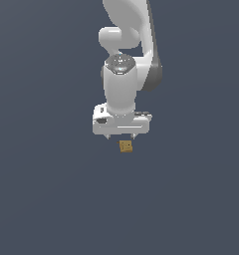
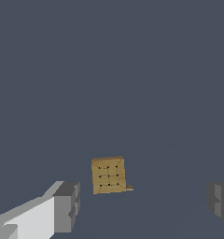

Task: Pick up the object and move it to a goal position.

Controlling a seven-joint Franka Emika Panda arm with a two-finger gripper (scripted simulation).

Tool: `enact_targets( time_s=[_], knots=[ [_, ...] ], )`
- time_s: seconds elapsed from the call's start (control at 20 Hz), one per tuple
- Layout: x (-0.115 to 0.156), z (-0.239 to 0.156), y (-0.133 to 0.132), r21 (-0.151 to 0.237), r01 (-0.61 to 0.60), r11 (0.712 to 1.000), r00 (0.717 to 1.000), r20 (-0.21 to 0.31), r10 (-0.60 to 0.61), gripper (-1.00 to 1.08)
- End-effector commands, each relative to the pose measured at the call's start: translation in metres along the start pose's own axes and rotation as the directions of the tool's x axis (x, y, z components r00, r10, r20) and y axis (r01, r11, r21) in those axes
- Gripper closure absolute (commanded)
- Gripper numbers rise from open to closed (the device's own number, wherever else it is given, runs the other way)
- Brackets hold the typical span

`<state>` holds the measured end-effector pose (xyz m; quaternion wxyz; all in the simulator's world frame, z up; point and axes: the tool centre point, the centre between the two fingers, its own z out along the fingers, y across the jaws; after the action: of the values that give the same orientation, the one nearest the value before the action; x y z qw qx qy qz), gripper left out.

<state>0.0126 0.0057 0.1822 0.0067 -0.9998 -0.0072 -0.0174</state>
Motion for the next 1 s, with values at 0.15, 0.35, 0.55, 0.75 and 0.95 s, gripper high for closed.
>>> enact_targets(
  time_s=[0.15,0.35,0.55,0.75,0.95],
  knots=[
    [0.0,0.0,0.005,-0.006,-0.006,1.0,1.0,-0.001,0.006,-0.92],
    [0.001,-0.001,0.027,-0.028,-0.025,0.999,1.0,-0.003,0.025,-0.92],
    [0.001,-0.002,0.037,-0.039,-0.026,0.999,1.0,-0.004,0.026,-0.92],
    [0.001,-0.001,0.035,-0.037,-0.03,0.999,1.0,-0.004,0.03,-0.92],
    [0.0,0.001,0.033,-0.035,-0.057,0.998,0.998,-0.004,0.057,-0.92]
  ],
)
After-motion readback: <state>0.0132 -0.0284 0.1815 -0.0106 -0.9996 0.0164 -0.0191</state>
